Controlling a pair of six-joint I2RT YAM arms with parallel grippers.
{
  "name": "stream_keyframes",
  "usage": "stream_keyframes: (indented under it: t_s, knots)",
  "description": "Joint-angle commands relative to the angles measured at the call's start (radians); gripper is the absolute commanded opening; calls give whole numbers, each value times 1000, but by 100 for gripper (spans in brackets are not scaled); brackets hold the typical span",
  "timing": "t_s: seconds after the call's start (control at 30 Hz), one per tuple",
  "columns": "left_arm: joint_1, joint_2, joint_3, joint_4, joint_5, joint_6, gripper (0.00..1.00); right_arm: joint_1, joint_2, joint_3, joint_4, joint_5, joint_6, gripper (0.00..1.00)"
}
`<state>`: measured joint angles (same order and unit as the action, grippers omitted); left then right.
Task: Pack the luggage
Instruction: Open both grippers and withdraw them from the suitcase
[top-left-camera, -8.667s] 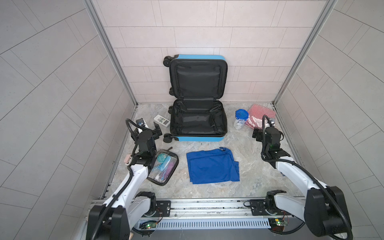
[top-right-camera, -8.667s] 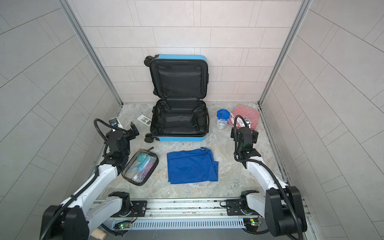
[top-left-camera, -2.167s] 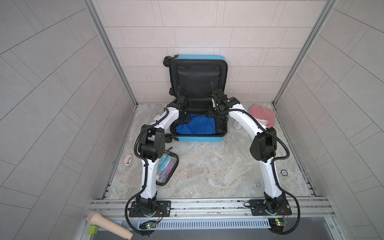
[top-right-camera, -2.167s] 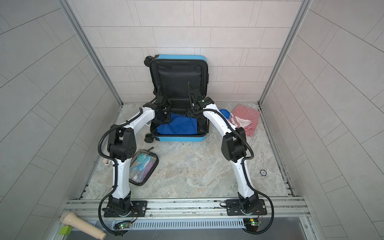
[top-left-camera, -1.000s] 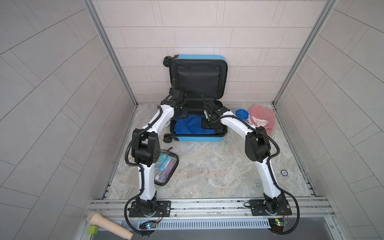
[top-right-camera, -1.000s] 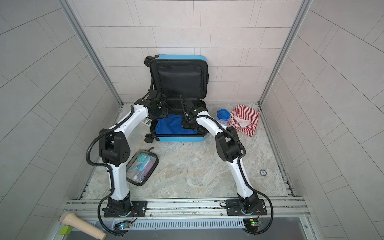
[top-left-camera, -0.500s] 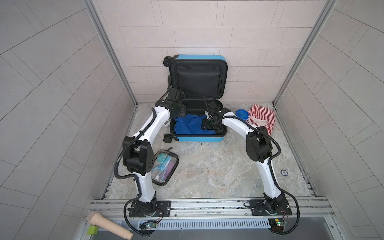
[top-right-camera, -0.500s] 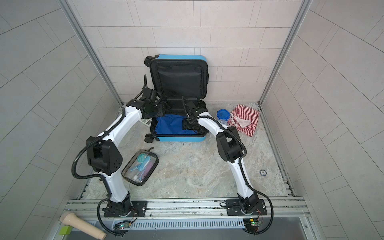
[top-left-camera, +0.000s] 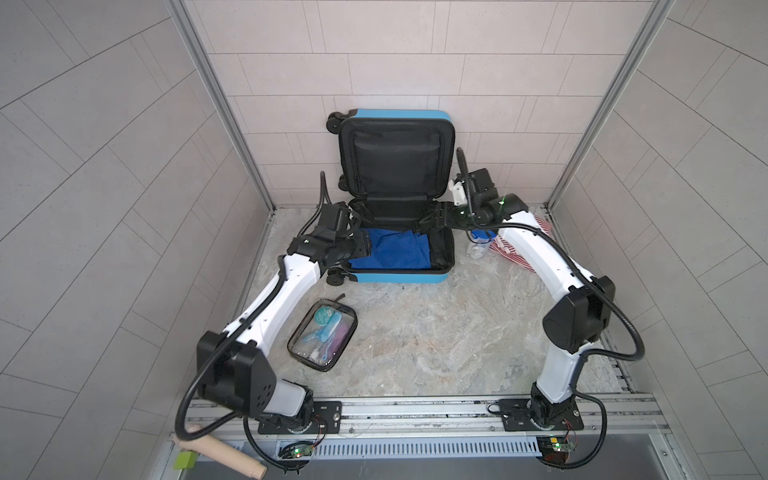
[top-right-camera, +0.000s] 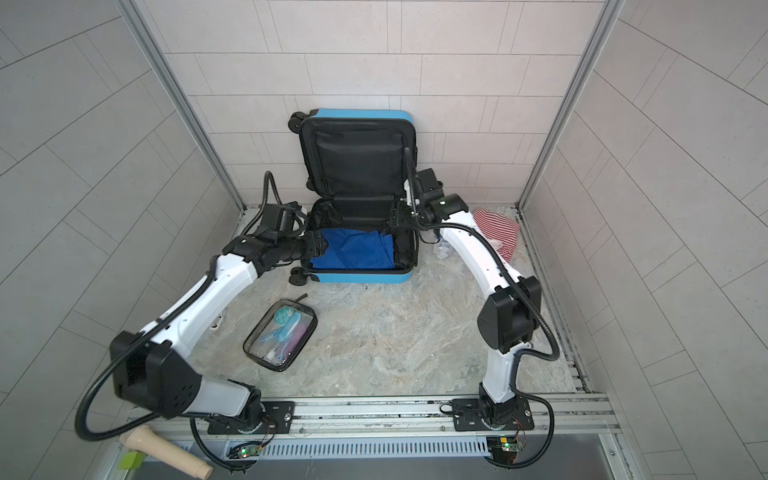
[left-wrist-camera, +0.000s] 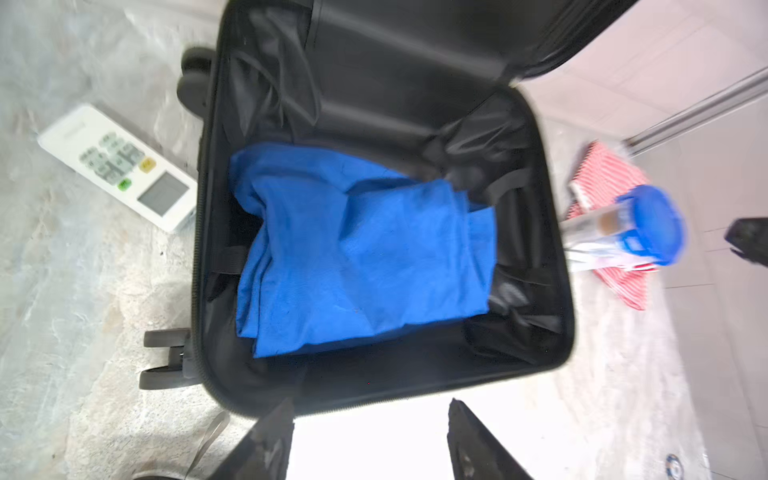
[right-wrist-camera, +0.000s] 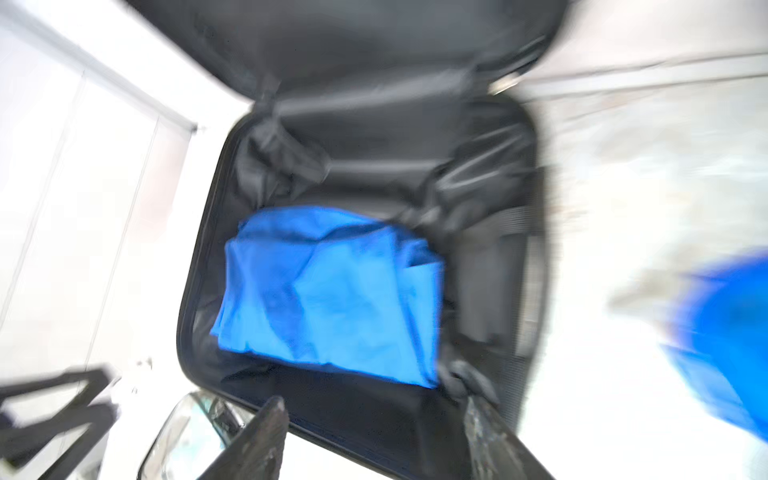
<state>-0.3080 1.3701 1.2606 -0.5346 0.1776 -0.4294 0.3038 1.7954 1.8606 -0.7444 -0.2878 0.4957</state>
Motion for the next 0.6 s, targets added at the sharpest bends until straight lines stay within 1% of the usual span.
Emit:
stream_keyframes:
  t_s: [0.0, 0.1, 0.23, 0.37, 0.43, 0.47, 0.5, 0.57]
  knots:
    - [-3, -107, -105, 43, 39, 19, 65, -97, -74, -83, -33, 14, -16, 73]
    - [-3, -229, -207, 61, 51, 15, 68, -215, -144, -172, -27, 7, -2, 74]
    - [-3, -385, -330, 115, 25, -19, 68, -370, -206, -287, -11, 5, 35, 75]
    - [-4, -470, -373, 91, -9, -36, 59, -515, -241, -413, 44, -2, 77, 75]
    - [-5, -481, -387, 85, -3, -62, 57, -572, -245, -471, 78, -21, 104, 77]
    - [-9, -483, -400, 98, 20, -77, 58, -597, -242, -500, 100, -42, 119, 77]
    - [-19, -484, -418, 123, 46, -92, 61, -616, -236, -522, 119, -54, 130, 77]
    - [-64, -483, -445, 173, 58, -129, 68, -637, -216, -548, 135, -53, 139, 78]
